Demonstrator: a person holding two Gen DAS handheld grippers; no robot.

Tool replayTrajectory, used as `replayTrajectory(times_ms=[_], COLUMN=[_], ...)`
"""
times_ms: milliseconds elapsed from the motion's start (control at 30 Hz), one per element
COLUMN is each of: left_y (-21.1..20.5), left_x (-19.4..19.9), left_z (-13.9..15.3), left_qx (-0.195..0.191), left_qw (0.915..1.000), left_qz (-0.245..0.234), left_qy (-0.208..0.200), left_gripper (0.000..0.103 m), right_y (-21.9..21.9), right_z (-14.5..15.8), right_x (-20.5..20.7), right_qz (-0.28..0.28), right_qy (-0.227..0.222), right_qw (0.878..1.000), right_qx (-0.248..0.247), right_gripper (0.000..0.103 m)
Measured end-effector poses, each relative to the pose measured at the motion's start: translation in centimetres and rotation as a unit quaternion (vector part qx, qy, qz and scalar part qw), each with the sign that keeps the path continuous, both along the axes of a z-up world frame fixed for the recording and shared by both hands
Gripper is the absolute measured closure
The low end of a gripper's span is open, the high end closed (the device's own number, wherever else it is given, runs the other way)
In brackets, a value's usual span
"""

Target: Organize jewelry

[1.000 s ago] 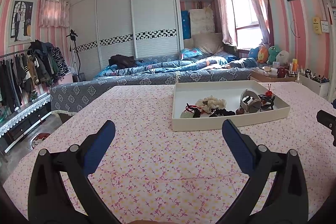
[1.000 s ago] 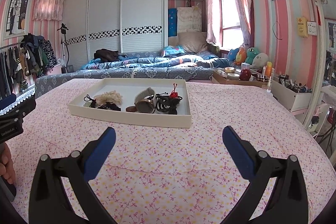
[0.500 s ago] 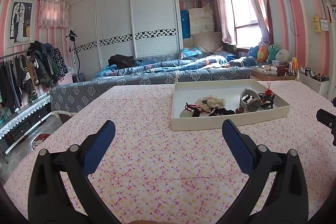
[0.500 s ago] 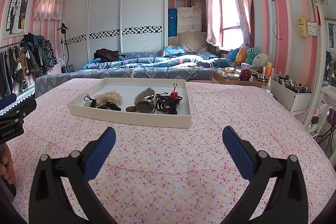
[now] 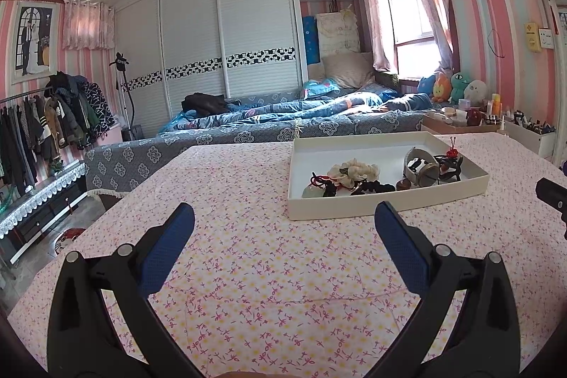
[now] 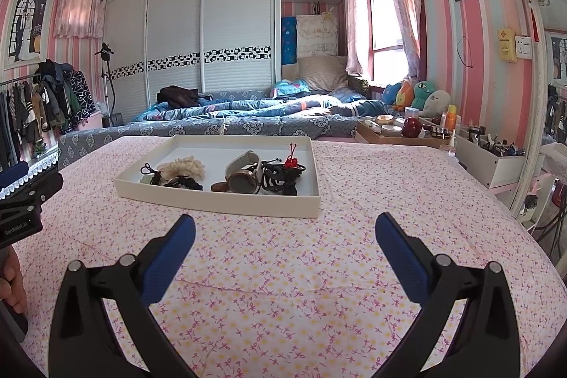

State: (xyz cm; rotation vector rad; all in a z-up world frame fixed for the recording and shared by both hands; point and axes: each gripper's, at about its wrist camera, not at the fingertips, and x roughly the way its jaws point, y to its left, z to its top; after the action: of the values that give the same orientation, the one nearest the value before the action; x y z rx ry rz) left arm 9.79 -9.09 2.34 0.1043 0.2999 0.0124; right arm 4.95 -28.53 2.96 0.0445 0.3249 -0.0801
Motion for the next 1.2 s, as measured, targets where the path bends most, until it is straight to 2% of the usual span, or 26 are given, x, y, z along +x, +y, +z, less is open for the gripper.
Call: replayTrajectory(times_ms=[1200], left_y=[0.38], left_x=[-0.31], left_z=[0.11], left_qx=[-0.010], left_qw=[0.9999], left_qz=[0.000], left_qy=[-0.003], left_gripper=[0.003], right_y=[0.00], right_z=[-0.17], right_x=[0.31], right_qz=[0.003], right_qy=[0.006], right_qw=[1.000], right_qx=[-0.004], right_gripper=[0.002])
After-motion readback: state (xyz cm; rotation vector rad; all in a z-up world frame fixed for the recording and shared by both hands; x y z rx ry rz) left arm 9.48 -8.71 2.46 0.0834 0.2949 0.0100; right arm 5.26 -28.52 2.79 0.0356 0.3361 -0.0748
